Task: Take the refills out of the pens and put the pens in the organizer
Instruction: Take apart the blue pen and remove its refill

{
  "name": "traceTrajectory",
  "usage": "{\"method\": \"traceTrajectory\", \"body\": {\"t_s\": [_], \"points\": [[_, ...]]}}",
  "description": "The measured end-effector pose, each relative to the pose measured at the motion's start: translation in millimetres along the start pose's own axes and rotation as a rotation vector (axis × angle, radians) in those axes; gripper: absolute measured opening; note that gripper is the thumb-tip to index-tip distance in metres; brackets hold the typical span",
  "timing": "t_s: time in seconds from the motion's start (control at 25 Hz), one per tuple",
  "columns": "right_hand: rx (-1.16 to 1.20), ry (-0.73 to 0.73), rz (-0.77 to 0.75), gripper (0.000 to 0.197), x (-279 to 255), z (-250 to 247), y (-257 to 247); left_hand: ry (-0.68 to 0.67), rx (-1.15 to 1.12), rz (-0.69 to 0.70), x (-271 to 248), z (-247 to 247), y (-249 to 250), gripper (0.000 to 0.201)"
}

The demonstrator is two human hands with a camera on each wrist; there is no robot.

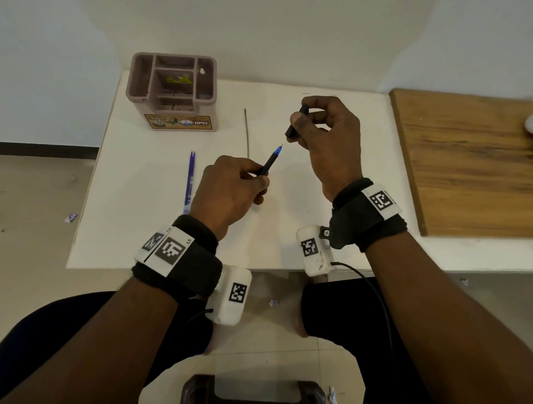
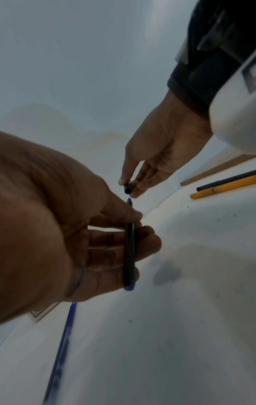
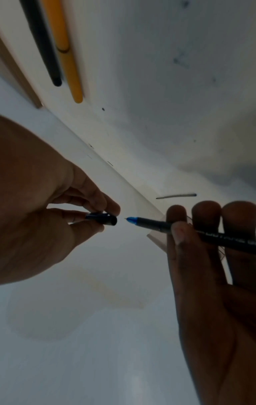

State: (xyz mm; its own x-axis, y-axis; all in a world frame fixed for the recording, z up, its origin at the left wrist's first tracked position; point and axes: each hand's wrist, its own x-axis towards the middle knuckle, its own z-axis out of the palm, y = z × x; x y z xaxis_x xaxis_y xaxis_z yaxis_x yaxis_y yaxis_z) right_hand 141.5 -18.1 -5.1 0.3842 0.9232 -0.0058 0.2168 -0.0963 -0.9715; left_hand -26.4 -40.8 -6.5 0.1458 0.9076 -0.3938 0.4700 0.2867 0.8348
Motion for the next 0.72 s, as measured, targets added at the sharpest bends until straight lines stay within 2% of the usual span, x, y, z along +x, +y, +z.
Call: {"method": "traceTrajectory", "body": {"t_s": [0.16, 0.28, 0.44, 0.72], "points": [[-0.060, -0.076, 0.024, 0.025, -1.7, -6.4, 7.2, -0.001, 0.004, 0.027, 2.2, 11.1, 5.1, 0.028], [-0.084, -0.115, 0.016, 0.024, -4.6, -6.4, 9.4, 0.050, -0.005, 0.070, 2.5, 17.1, 6.4, 0.028], [-0.121, -0.116, -0.017, 0.024, -7.2, -3.1, 12.9, 0.100, -0.016, 0.113, 0.2, 20.3, 7.0, 0.028], [-0.130, -0.096, -0.012, 0.024, -11.9, 5.1, 14.2, 0.081, -0.017, 0.115, -0.1, 23.8, 2.7, 0.028]]}}
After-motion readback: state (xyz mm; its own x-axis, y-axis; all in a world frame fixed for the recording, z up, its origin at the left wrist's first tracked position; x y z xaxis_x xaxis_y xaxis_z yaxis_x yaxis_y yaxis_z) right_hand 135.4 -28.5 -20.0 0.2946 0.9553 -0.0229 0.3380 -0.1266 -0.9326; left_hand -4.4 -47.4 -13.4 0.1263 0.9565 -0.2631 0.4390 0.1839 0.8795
